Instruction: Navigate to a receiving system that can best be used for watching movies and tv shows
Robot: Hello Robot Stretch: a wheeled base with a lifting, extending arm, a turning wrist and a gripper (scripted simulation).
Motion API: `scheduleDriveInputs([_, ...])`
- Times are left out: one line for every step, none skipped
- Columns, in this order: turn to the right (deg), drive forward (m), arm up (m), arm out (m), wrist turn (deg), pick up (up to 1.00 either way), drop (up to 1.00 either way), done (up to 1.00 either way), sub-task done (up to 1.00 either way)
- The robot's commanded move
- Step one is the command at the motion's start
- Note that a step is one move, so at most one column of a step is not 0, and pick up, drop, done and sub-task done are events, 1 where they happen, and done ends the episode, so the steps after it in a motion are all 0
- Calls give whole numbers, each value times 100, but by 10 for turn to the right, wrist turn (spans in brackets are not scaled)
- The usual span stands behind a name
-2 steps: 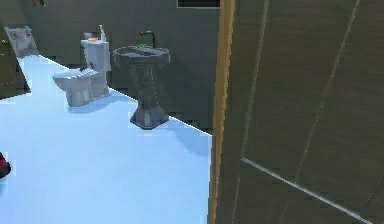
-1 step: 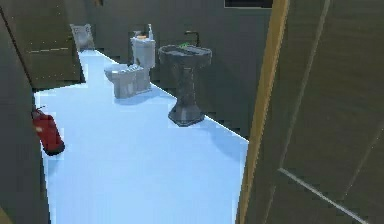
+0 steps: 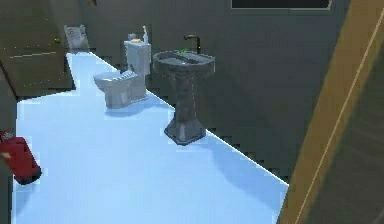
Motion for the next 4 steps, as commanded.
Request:
scheduleDriveInputs([-300, 0, 0, 0, 0, 0, 0, 0, 0])
scheduleDriveInputs([0, 100, 0, 0, 0, 0, 0, 0, 0])
scheduleDriveInputs([0, 100, 0, 0, 0, 0, 0, 0, 0])
scheduleDriveInputs([0, 100, 0, 0, 0, 0, 0, 0, 0])
